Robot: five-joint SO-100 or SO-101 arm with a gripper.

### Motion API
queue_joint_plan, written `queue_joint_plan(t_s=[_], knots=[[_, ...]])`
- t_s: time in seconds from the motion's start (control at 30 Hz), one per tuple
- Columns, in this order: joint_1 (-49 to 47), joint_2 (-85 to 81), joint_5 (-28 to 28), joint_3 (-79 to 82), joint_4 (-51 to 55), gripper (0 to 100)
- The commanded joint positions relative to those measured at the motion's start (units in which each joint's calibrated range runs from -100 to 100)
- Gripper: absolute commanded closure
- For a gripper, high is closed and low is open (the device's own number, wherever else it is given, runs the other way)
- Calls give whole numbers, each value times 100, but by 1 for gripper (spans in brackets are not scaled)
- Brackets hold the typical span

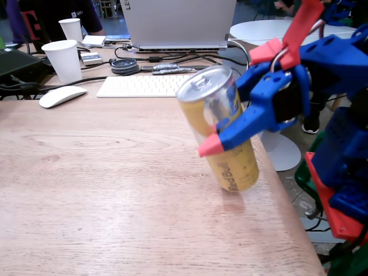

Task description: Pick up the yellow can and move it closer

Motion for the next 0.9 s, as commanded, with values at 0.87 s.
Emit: queue_joint_plan(t_s=[0.87], knots=[[-47, -261, -20, -547, -93, 80]])
